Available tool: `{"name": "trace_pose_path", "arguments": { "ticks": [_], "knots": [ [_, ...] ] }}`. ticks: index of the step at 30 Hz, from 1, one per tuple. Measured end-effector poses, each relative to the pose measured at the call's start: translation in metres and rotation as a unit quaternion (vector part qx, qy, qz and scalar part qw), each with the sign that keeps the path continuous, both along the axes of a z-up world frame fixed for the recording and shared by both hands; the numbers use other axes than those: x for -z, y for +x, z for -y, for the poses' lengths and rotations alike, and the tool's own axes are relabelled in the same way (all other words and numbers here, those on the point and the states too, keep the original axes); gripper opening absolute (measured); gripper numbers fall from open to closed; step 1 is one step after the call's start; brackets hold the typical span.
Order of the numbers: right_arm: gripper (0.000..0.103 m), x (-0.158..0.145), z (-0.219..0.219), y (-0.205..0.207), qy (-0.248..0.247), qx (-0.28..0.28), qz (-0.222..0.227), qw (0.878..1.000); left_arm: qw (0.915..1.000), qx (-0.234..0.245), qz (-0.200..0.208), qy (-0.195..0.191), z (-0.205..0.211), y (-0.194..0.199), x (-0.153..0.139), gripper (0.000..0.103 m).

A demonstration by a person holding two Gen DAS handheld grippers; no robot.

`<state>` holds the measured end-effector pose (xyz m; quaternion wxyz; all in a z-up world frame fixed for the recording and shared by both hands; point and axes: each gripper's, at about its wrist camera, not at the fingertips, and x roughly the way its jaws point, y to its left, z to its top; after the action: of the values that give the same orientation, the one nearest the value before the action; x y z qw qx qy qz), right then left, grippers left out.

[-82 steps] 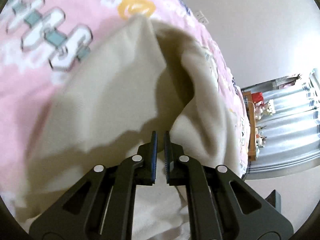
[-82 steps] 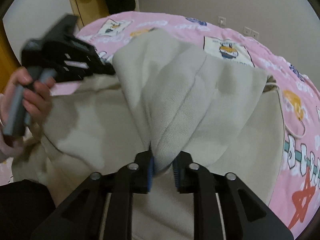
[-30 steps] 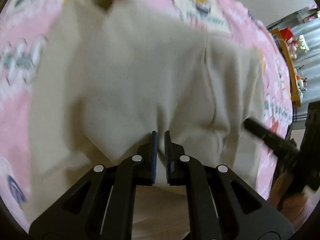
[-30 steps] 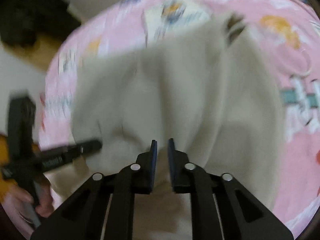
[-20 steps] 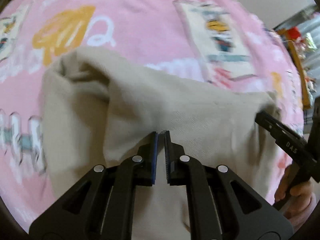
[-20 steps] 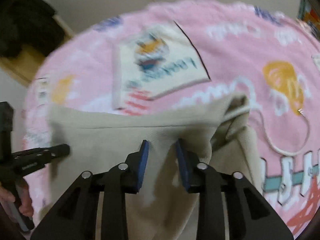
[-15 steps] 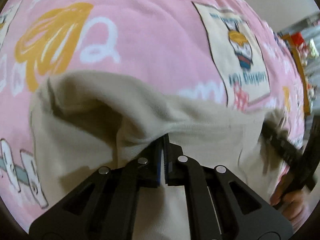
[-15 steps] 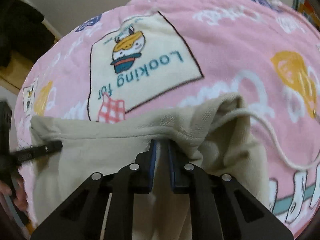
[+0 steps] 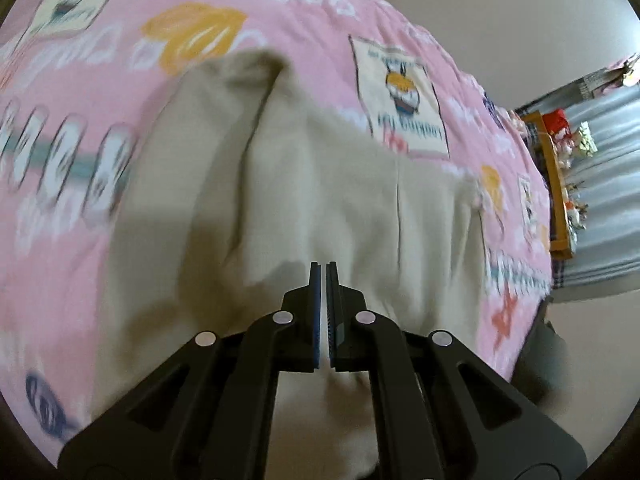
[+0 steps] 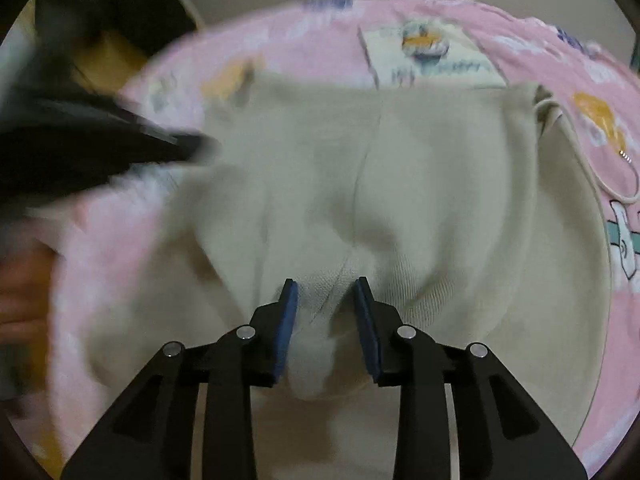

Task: Fold large clothes

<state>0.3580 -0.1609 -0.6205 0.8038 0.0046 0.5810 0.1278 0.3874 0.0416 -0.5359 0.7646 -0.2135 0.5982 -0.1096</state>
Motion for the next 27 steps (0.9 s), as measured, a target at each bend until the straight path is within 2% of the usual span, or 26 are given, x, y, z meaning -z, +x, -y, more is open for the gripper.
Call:
{"name": "trace_pose_path", "arguments": {
  "ticks": [1, 3, 5, 6, 8, 10, 12, 13, 14, 15, 16, 17, 19, 22, 23, 25, 27],
  "knots": [
    [0.029, 0.008, -0.004, -0.004, -0.014, 0.001, 0.015, 1.000, 0.9999, 0.002, -0.005, 0.010, -0.007, -0.017, -0.006, 0.004],
    [0.031, -0.006, -0.012, -0.005, -0.036, 0.012, 0.014, 0.999, 0.9992, 0.022, -0.008, 0.033, -0.018, -0.048, -0.022, 0.004],
    [0.031, -0.034, -0.007, -0.013, -0.011, 0.047, 0.013, 0.999, 0.9964, 0.041, 0.003, 0.074, -0.034, -0.084, -0.046, 0.004],
    [0.031, -0.053, 0.002, -0.027, 0.009, 0.068, 0.021, 0.997, 0.9955, 0.045, 0.006, 0.084, -0.041, -0.098, -0.054, 0.004],
    [0.041, -0.095, 0.030, -0.068, 0.054, 0.115, 0.044, 0.991, 0.9931, 0.043, 0.016, 0.108, -0.059, -0.139, -0.077, 0.004],
    [0.065, -0.133, 0.067, -0.124, 0.095, 0.153, 0.080, 0.980, 0.9914, 0.039, 0.021, 0.123, -0.073, -0.177, -0.093, 0.008],
    [0.072, -0.156, 0.101, -0.174, 0.106, 0.175, 0.107, 0.973, 0.9876, 0.031, 0.034, 0.150, -0.084, -0.217, -0.104, 0.015],
    [0.076, -0.163, 0.121, -0.200, 0.105, 0.186, 0.117, 0.970, 0.9854, 0.022, 0.044, 0.163, -0.090, -0.243, -0.110, 0.035],
    [0.077, -0.166, 0.135, -0.219, 0.102, 0.190, 0.124, 0.968, 0.9830, 0.012, 0.055, 0.175, -0.094, -0.263, -0.113, 0.069],
    [0.079, -0.169, 0.152, -0.234, 0.097, 0.193, 0.131, 0.967, 0.9793, 0.000, 0.072, 0.189, -0.100, -0.281, -0.116, 0.081],
    [0.081, -0.169, 0.173, -0.256, 0.085, 0.199, 0.139, 0.966, 0.9730, -0.016, 0.097, 0.209, -0.103, -0.300, -0.120, 0.089],
    [0.082, -0.167, 0.187, -0.272, 0.078, 0.207, 0.142, 0.965, 0.9681, -0.027, 0.118, 0.220, -0.106, -0.317, -0.121, 0.091],
    [0.086, -0.152, 0.218, -0.305, 0.072, 0.227, 0.130, 0.963, 0.9678, -0.040, 0.110, 0.223, -0.112, -0.336, -0.109, 0.095],
    [0.087, -0.114, 0.246, -0.342, 0.071, 0.243, 0.101, 0.962, 0.9750, -0.037, 0.086, 0.202, -0.119, -0.345, -0.072, 0.095],
    [0.087, -0.102, 0.249, -0.351, 0.069, 0.242, 0.097, 0.963, 0.9755, -0.027, 0.079, 0.203, -0.119, -0.346, -0.049, 0.095],
    [0.087, -0.066, 0.249, -0.369, 0.068, 0.237, 0.091, 0.965, 0.9722, -0.014, 0.082, 0.219, -0.118, -0.352, -0.017, 0.095],
    [0.087, -0.041, 0.243, -0.388, 0.076, 0.227, 0.095, 0.966, 0.9696, -0.007, 0.100, 0.223, -0.117, -0.368, 0.010, 0.095]
  ]
}}
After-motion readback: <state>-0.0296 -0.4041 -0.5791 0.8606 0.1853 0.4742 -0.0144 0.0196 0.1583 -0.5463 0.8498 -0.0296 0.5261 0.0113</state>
